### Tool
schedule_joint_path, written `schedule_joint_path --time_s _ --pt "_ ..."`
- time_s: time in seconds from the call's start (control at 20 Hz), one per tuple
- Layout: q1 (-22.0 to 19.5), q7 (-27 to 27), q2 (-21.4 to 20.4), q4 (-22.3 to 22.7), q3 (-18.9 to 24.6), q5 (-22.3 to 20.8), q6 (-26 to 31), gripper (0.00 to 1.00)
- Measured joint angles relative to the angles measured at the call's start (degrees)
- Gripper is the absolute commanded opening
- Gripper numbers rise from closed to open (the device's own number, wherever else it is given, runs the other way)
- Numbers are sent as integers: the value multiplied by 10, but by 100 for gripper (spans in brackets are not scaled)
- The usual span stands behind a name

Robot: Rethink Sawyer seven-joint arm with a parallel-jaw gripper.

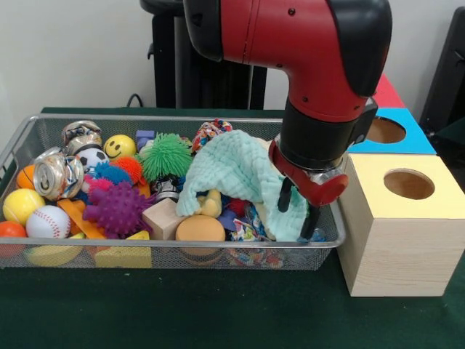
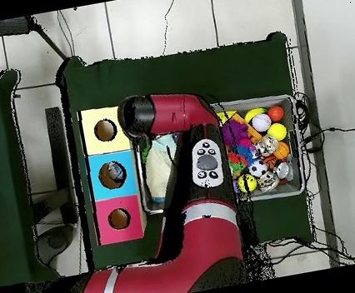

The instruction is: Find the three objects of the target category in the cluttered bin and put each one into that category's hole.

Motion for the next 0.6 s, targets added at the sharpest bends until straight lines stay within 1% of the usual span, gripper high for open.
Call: schedule_joint_path --time_s 0.2,0.6 --pt "1 0 8 -5 -10 17 -17 100" --pt "10 0 14 -7 -25 37 -17 100"
